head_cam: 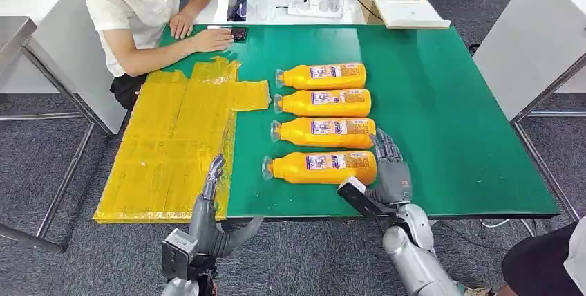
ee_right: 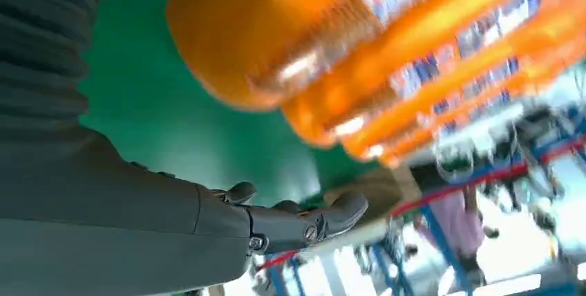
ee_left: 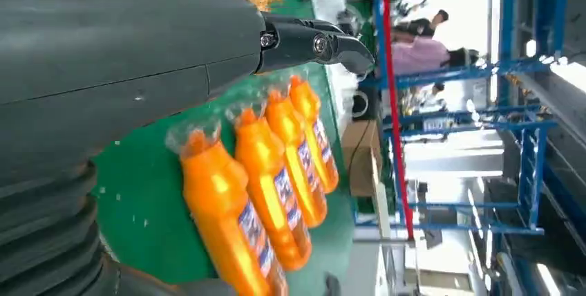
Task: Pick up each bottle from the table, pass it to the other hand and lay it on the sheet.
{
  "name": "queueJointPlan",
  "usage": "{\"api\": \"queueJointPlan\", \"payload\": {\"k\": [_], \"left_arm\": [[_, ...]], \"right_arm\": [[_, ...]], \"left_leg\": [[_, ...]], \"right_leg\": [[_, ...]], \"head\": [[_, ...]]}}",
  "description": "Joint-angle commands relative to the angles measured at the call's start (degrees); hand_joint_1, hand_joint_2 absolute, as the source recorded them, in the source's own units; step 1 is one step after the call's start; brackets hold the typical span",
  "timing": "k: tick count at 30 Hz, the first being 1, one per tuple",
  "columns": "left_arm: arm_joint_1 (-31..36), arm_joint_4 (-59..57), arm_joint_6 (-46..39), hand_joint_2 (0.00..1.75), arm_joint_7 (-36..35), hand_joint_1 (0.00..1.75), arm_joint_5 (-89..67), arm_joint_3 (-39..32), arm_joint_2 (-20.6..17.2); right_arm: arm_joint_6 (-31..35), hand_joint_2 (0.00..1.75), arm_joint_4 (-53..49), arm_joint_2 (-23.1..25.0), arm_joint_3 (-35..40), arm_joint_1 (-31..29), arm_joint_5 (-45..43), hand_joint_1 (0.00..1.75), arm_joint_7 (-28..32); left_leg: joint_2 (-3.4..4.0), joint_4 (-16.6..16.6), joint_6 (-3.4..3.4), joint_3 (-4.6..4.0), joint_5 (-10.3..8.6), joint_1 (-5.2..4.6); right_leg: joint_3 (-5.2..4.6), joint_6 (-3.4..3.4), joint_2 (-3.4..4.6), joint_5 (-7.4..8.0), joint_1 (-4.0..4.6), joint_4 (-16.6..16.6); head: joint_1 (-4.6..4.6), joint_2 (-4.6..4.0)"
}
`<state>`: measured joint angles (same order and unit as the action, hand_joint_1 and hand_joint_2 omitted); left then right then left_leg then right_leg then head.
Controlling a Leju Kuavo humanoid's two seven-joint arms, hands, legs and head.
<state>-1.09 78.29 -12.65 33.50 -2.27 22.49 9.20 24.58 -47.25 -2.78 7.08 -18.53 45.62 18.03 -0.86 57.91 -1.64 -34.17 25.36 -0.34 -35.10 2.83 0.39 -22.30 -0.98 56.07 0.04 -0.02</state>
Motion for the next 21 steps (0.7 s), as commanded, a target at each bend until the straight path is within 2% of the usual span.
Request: {"api": "queueJointPlan", "payload": {"k": [1, 5, 13, 16, 21], "left_arm": [[2.7, -3.3, 1.5, 1.75, -1.2, 0.0, -0.2, 1.1, -0.4], [3.1, -3.9, 1.6, 1.75, -1.2, 0.0, -0.2, 1.0, -0.2], [3.1, -3.8, 1.7, 1.75, -1.2, 0.0, -0.3, 1.0, -0.1], [3.2, -3.4, 1.9, 1.75, -1.2, 0.0, -0.3, 1.0, -0.2], [2.8, -2.3, 2.2, 1.75, -1.3, 0.0, -0.6, 0.8, -0.3]], "right_arm": [[-6.1, 1.75, 10.9, -0.5, 6.9, -7.4, 0.7, 0.0, -0.2], [-9.2, 1.75, 10.9, -0.7, 8.2, -7.9, -0.3, 0.0, 0.5], [-10.2, 1.75, 11.1, -1.4, 9.7, -8.9, 0.6, 0.0, -0.1], [-10.2, 1.75, 12.3, -2.5, 11.9, -10.9, 2.5, 0.0, -2.8], [-17.7, 1.75, 17.1, -5.0, 16.9, -15.4, 6.7, 0.0, -10.5]], "left_leg": [[0.17, 0.0, 0.09, 0.2, 0.06, 0.03], [0.12, 0.0, 0.1, 0.21, 0.07, 0.03], [0.06, 0.0, 0.06, 0.13, 0.04, 0.01], [0.13, 0.0, 0.13, 0.29, 0.12, 0.04], [0.13, 0.0, 0.08, 0.15, 0.06, 0.0]], "right_leg": [[0.15, -0.09, 0.09, -0.02, 0.04, 0.0], [0.17, -0.11, 0.03, -0.05, 0.04, 0.0], [0.1, -0.07, 0.01, -0.03, 0.02, 0.0], [0.25, -0.14, 0.03, -0.1, 0.06, 0.0], [0.11, -0.09, 0.05, -0.03, 0.01, 0.0]], "head": [[0.0, 0.02], [0.0, 0.0], [0.0, 0.02], [0.0, 0.02], [0.0, 0.02]]}}
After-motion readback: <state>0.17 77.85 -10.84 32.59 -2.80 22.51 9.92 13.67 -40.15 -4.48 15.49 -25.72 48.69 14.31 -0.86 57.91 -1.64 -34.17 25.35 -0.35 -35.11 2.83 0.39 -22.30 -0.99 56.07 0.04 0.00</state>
